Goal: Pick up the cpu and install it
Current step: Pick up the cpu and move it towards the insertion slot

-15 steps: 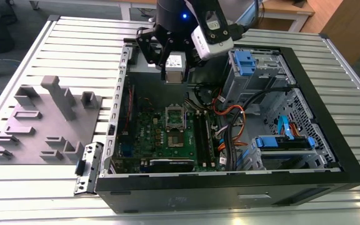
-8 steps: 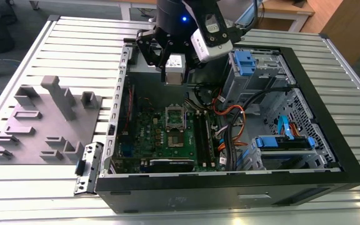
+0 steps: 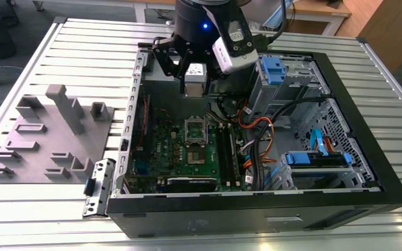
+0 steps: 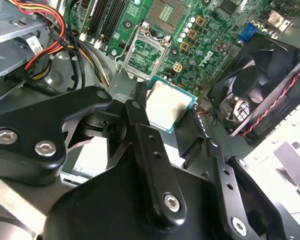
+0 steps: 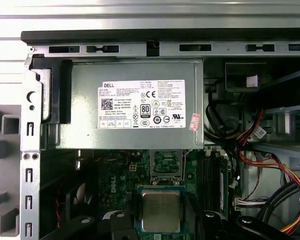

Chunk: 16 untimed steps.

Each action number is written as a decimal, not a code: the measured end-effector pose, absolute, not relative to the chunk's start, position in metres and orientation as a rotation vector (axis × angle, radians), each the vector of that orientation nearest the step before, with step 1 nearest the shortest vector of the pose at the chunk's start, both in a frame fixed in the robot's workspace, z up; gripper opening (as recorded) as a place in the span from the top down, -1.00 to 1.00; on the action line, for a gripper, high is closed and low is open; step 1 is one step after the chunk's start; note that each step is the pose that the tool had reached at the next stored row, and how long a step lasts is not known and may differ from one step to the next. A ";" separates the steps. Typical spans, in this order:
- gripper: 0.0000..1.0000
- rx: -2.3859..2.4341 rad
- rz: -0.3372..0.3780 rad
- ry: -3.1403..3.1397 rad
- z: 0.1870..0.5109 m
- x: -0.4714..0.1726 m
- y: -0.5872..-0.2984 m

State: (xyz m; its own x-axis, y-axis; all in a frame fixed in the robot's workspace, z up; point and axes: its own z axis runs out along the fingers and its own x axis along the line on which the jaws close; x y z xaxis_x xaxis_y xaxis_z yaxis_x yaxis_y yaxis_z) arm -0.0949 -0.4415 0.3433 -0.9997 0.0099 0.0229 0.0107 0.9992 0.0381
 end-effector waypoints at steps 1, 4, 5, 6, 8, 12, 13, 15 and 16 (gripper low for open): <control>0.06 -0.016 -0.060 -3.118 0.342 -0.095 -0.441; 0.06 -0.016 -0.060 -3.118 0.338 -0.095 -0.441; 0.06 -0.016 -0.060 -3.118 0.336 -0.095 -0.441; 0.06 -0.016 -0.060 -3.118 0.335 -0.095 -0.441; 0.06 -0.016 -0.060 -3.118 0.331 -0.095 -0.441; 0.06 -0.016 -0.060 -3.118 0.325 -0.095 -0.441; 0.06 -0.016 -0.060 -3.118 0.323 -0.095 -0.441; 0.06 -0.016 -0.060 -3.118 0.320 -0.095 -0.441; 0.06 -0.016 -0.060 -3.118 0.318 -0.095 -0.441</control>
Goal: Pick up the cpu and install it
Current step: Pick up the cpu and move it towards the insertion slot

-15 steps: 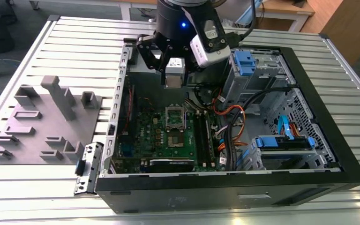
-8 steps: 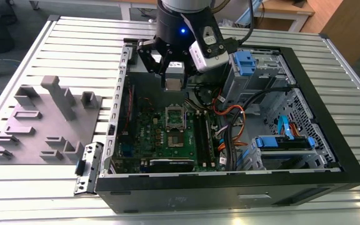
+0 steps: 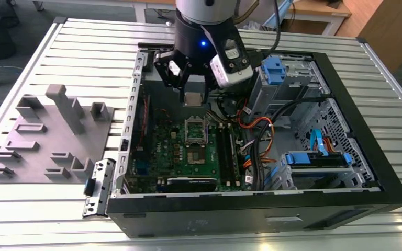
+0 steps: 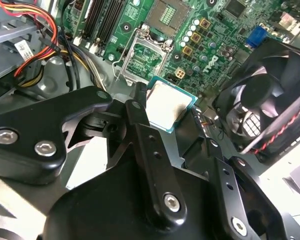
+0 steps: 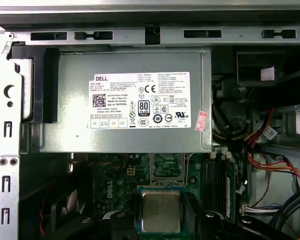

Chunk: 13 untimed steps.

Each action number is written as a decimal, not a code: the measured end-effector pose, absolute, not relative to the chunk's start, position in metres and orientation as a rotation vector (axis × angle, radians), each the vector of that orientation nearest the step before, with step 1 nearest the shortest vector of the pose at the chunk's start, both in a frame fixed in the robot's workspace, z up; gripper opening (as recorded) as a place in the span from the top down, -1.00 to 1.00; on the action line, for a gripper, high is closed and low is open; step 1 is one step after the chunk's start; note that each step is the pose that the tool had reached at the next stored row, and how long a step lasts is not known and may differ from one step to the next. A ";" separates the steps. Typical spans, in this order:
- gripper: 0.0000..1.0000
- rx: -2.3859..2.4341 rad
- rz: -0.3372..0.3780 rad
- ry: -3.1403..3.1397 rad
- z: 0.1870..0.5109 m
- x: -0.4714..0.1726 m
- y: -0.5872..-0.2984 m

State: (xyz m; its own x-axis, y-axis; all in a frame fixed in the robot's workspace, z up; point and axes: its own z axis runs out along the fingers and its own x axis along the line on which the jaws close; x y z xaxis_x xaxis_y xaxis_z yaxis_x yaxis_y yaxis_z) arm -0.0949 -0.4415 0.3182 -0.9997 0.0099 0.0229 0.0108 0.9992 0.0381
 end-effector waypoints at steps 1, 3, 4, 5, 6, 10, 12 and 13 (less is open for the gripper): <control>0.06 -0.016 -0.060 -3.118 0.316 -0.095 -0.441; 0.06 -0.016 -0.060 -3.118 0.313 -0.095 -0.441; 0.06 -0.016 -0.060 -3.118 0.312 -0.095 -0.441; 0.06 -0.016 -0.060 -3.118 0.310 -0.095 -0.441; 0.06 -0.016 -0.060 -3.118 0.309 -0.095 -0.441; 0.06 -0.016 -0.060 -3.118 0.304 -0.095 -0.441; 0.06 -0.016 -0.060 -3.118 0.302 -0.095 -0.441; 0.06 -0.016 -0.060 -3.118 0.301 -0.095 -0.441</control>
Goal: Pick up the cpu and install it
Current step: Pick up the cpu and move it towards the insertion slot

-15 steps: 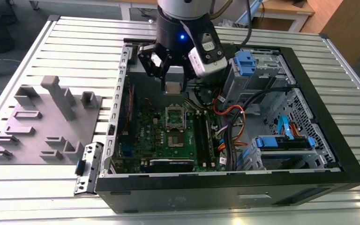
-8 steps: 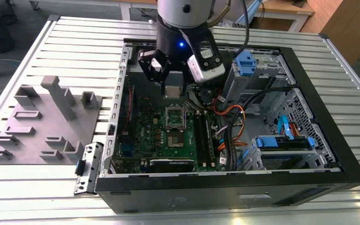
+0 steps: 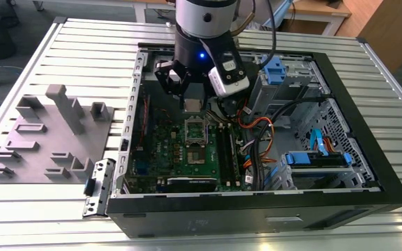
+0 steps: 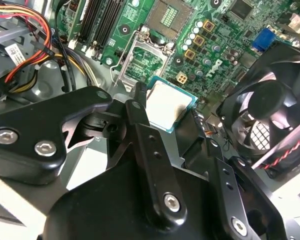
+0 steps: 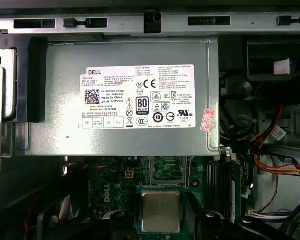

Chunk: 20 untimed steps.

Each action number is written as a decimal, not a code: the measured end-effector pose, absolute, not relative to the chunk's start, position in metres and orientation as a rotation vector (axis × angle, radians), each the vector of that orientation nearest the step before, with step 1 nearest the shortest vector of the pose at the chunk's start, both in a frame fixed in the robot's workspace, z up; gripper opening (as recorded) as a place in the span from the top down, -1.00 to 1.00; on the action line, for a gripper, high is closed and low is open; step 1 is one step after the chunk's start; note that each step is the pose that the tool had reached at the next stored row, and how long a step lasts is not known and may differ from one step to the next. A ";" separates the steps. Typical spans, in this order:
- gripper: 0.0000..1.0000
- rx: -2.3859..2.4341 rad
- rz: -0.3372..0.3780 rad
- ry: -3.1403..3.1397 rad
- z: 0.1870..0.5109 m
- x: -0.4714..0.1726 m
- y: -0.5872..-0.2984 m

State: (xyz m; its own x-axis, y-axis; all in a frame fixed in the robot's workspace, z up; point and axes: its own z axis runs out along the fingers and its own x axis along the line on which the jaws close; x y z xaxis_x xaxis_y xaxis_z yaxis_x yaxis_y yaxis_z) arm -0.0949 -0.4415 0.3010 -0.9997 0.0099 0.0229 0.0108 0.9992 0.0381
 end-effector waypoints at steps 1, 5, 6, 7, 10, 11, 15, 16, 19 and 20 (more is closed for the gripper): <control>0.06 -0.016 -0.060 -3.118 0.300 -0.095 -0.441; 0.06 -0.016 -0.059 -3.118 0.299 -0.095 -0.441; 0.06 -0.016 -0.059 -3.118 0.299 -0.095 -0.441; 0.06 -0.016 -0.060 -3.118 0.299 -0.095 -0.441; 0.06 -0.016 -0.060 -3.118 0.299 -0.095 -0.441; 0.06 -0.016 -0.060 -3.118 0.299 -0.095 -0.441; 0.06 -0.016 -0.060 -3.118 0.299 -0.095 -0.441; 0.06 -0.016 -0.060 -3.118 0.299 -0.095 -0.441; 0.06 -0.016 -0.060 -3.118 0.297 -0.095 -0.441; 0.06 -0.016 -0.060 -3.118 0.295 -0.095 -0.441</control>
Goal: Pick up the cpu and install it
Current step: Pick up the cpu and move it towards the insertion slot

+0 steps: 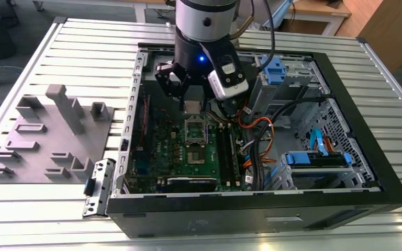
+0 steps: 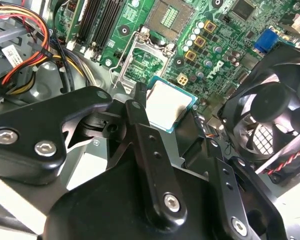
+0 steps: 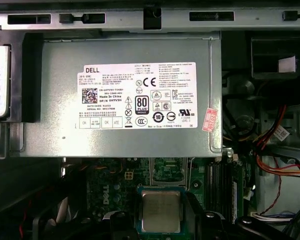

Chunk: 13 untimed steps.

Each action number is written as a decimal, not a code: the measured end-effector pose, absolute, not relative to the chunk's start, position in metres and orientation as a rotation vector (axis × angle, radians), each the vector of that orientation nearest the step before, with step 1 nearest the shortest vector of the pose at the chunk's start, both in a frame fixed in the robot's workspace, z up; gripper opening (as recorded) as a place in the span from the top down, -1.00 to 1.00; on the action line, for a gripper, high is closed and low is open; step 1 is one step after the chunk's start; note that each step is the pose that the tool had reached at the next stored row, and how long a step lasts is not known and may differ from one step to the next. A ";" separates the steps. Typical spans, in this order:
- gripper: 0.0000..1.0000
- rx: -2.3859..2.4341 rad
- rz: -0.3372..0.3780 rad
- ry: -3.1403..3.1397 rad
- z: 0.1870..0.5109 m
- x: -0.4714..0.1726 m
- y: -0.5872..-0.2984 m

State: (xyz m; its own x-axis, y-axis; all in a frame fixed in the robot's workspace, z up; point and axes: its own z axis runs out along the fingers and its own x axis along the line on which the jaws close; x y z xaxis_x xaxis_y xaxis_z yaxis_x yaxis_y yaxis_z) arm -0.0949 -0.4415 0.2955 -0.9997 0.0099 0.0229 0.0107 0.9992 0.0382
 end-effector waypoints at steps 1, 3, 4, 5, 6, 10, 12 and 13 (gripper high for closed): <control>0.06 -0.016 -0.060 -3.118 0.295 -0.095 -0.442; 0.06 -0.016 -0.059 -3.118 0.293 -0.095 -0.443; 0.06 -0.016 -0.059 -3.118 0.292 -0.095 -0.443; 0.06 -0.016 -0.060 -3.118 0.291 -0.095 -0.444; 0.06 -0.016 -0.060 -3.118 0.291 -0.095 -0.445; 0.06 -0.016 -0.060 -3.118 0.287 -0.095 -0.450; 0.06 -0.016 -0.060 -3.118 0.286 -0.095 -0.452; 0.06 -0.016 -0.060 -3.118 0.286 -0.095 -0.453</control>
State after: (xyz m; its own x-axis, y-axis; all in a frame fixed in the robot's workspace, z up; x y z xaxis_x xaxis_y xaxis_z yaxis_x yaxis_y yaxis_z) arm -0.0949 -0.4532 0.2856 -0.9997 0.0099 0.0229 0.0107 0.9992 0.0381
